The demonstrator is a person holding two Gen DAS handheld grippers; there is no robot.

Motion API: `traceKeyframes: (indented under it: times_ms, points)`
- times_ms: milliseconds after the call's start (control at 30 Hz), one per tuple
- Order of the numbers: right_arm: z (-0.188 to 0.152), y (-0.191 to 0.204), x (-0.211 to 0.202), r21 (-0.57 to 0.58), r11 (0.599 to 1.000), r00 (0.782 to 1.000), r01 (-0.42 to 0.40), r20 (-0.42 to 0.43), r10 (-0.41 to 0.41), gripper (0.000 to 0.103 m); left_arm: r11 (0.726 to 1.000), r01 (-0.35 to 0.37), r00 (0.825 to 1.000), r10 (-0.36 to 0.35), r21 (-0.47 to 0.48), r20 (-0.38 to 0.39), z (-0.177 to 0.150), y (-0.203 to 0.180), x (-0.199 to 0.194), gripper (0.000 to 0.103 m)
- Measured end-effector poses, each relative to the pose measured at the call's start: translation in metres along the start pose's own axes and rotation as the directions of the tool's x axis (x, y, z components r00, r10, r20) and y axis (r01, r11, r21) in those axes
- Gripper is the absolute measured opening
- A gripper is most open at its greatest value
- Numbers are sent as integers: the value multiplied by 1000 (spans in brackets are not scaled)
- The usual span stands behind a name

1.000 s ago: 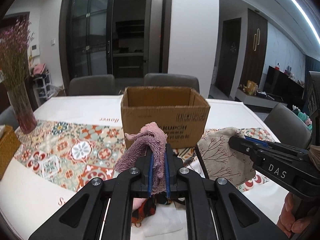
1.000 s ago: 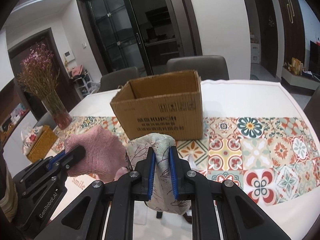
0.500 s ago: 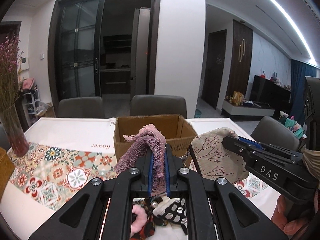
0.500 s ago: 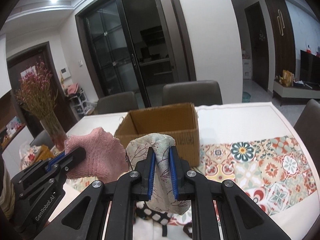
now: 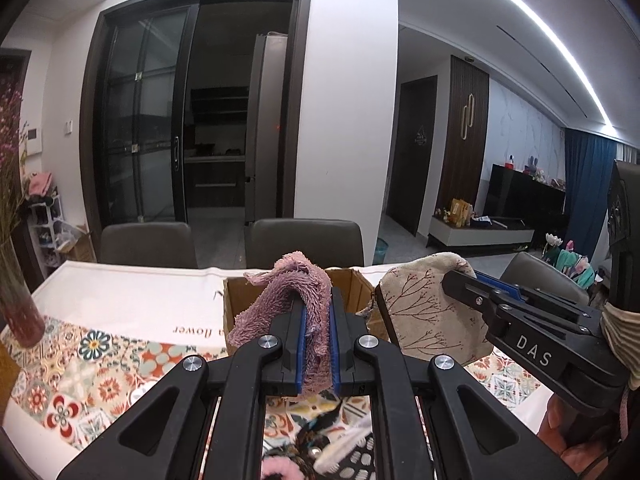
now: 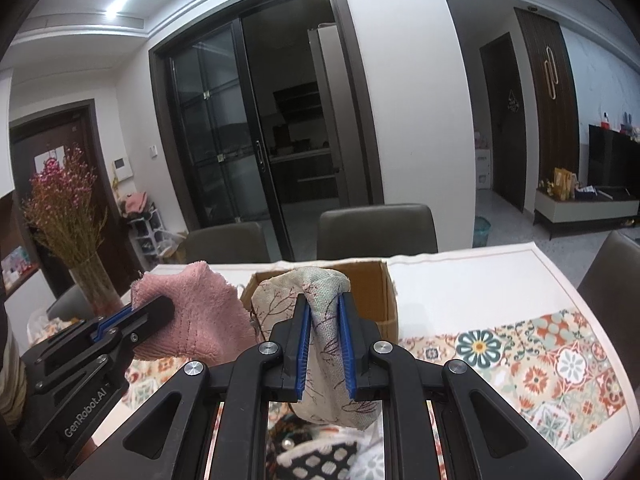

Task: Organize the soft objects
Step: 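Lift the pink cloths and beige pouch and carry both over the cardboard box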

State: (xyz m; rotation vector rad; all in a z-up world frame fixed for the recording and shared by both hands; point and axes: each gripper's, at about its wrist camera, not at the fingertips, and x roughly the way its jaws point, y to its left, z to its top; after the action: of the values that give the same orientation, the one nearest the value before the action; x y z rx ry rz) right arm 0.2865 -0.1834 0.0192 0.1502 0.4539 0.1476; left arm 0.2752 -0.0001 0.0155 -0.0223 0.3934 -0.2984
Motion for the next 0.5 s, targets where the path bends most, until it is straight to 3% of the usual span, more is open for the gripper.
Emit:
traceKeyframes:
  times_ms: [500]
  points:
    - [32,3,36,-25,999,998,30,62,-29,15,1000,6,999,-7,29,37,25,10,41,11]
